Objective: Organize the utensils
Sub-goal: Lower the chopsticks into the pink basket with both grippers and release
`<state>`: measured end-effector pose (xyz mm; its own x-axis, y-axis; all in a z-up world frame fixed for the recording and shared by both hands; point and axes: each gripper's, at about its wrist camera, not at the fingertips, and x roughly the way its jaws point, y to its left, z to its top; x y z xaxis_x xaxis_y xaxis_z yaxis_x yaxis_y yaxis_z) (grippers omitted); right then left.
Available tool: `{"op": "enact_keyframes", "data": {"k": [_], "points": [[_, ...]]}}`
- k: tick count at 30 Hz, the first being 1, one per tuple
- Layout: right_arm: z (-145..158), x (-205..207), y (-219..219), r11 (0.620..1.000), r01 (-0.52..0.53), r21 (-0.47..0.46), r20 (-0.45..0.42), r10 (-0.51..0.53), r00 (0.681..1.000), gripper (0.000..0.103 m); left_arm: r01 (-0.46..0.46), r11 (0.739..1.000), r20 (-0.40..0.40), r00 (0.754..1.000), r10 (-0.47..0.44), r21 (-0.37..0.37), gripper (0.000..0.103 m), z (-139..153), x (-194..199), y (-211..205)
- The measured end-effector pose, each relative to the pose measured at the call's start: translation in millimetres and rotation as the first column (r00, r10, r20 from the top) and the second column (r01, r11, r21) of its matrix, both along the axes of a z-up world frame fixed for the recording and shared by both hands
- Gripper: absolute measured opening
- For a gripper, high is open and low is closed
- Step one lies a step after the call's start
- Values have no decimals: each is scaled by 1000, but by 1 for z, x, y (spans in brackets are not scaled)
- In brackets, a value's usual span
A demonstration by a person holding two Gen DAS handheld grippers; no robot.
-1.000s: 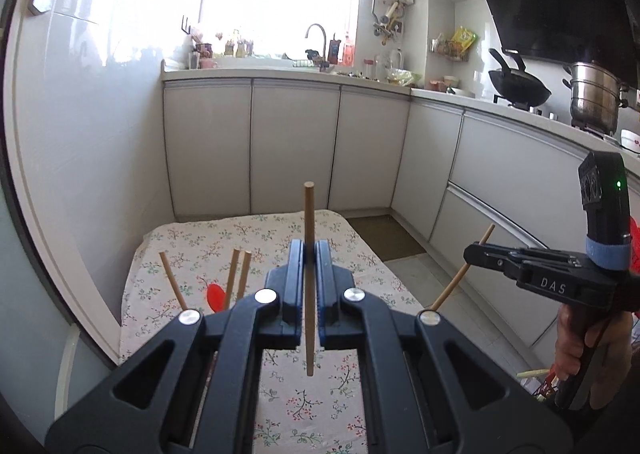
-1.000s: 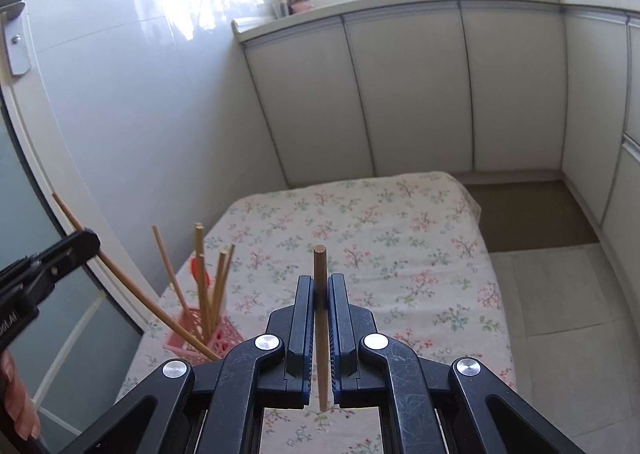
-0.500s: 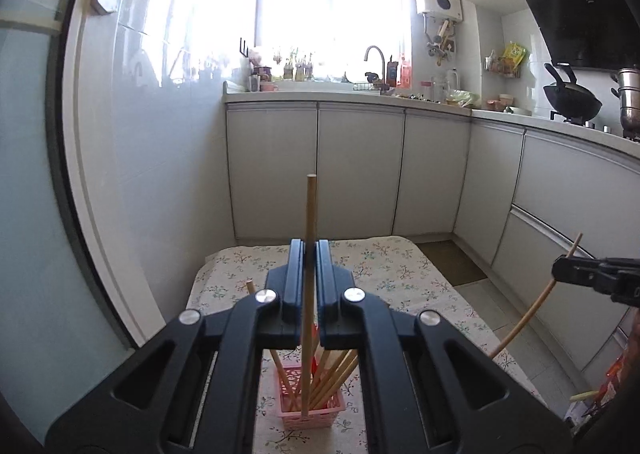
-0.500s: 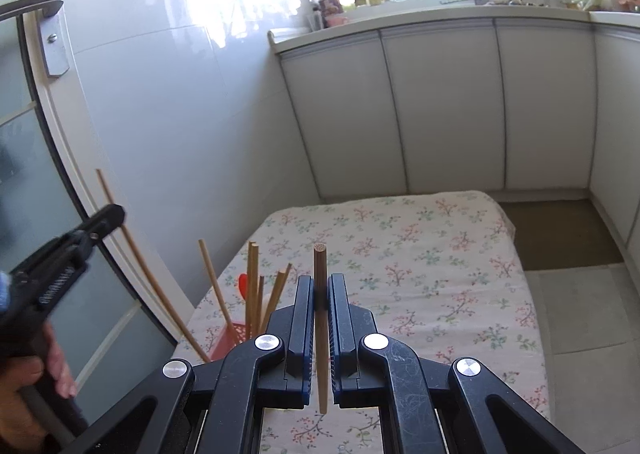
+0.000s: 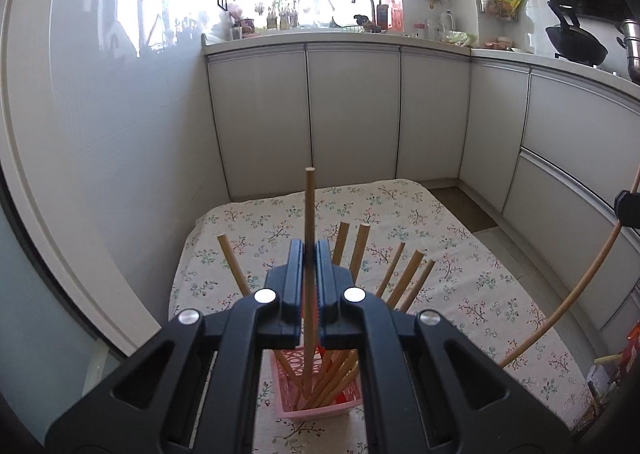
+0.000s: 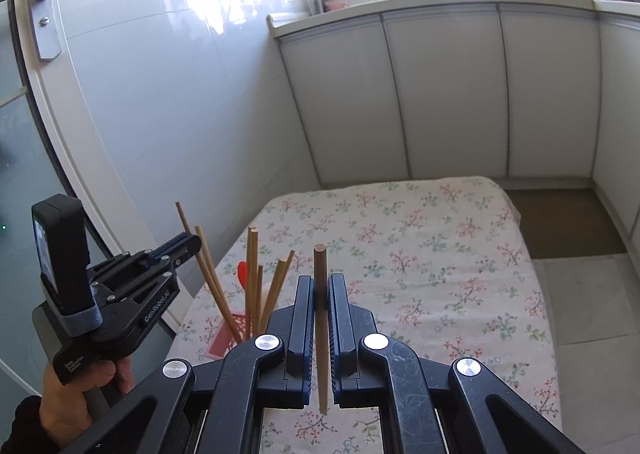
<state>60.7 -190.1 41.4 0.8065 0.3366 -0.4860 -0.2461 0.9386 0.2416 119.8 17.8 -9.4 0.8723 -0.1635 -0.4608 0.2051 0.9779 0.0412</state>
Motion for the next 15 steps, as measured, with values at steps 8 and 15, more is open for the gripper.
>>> {"op": "enact_keyframes", "data": {"k": [8, 15], "points": [[0, 3, 0, 1000, 10, 22, -2, -10, 1000, 5, 7, 987, -67, 998, -18, -161, 59, 1, 3, 13], [13, 4, 9, 997, 0, 73, 36, -3, 999, 5, -108, 978, -134, 987, 84, -178, 74, 0, -6, 36]]}}
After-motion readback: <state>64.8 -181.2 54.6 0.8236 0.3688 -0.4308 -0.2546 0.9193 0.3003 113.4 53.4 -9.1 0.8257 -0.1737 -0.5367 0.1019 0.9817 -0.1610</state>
